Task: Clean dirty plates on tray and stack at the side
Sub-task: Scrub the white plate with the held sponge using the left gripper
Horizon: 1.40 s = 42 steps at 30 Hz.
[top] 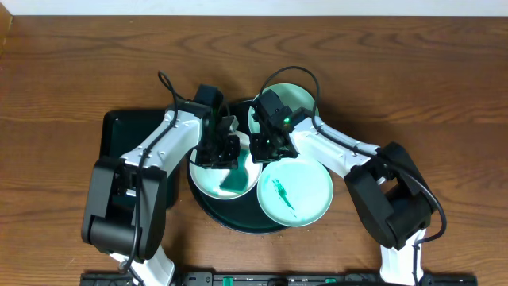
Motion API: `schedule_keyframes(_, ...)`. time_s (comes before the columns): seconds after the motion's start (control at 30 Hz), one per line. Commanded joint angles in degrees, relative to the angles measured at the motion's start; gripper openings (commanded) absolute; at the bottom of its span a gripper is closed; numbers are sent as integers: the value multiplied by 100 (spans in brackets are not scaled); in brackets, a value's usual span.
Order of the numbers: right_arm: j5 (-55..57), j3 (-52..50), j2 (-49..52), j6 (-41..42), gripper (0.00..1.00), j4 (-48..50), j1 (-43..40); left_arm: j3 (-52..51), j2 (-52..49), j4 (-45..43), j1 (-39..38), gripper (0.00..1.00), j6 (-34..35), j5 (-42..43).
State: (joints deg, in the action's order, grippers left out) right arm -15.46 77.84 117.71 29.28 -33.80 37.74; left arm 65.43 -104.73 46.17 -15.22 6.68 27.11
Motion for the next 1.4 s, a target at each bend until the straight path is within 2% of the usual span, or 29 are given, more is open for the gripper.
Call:
schedule_keyframes(0.0, -111, 127, 33, -59, 1, 15, -31, -68, -48, 70, 55, 7, 442, -927)
schedule_keyframes(0.1, -111, 127, 33, -59, 1, 15, -31, 63, -37, 396, 144, 7, 1543, -2527)
schedule_keyframes(0.2, -109, 127, 33, -59, 1, -4, -31, 382, -4, 960, 107, 7, 2153, -3748)
schedule_keyframes(0.27, -109, 127, 33, -59, 1, -7, -31, 518, 39, 1069, 46, 7, 2284, -4192)
schedule_keyframes(0.57, -107, 127, 72, -11, 1, -39, -31, 249, -31, 385, -175, 7, 2277, -3639)
schedule_keyframes(0.63, -114, 127, 116, 9, 1, -39, -31, 184, -90, 280, -240, 7, 2109, -3276)
schedule_keyframes(0.73, -116, 127, 125, 9, 1, -35, -37, 179, -170, 118, -306, 7, 1534, -2334)
schedule_keyframes(0.87, -116, 127, 125, 9, 1, -37, -42, 179, -179, -157, -334, 7, 400, -507)
schedule_keyframes(0.93, -133, 127, 125, 9, 1, -35, -59, 181, -179, -284, -334, 7, 85, -79)
schedule_keyframes(1.13, -153, 127, 125, 7, 1, -33, -63, 225, -157, -560, -133, 7, 216, -282)
schedule_keyframes(1.27, -153, 127, 125, 7, 1, -26, -68, 323, -151, -446, 118, 7, 1156, -1869)
schedule_keyframes(1.37, -153, 127, 125, 7, 1, -28, -68, 422, -146, -111, 162, 7, 1587, -2979)
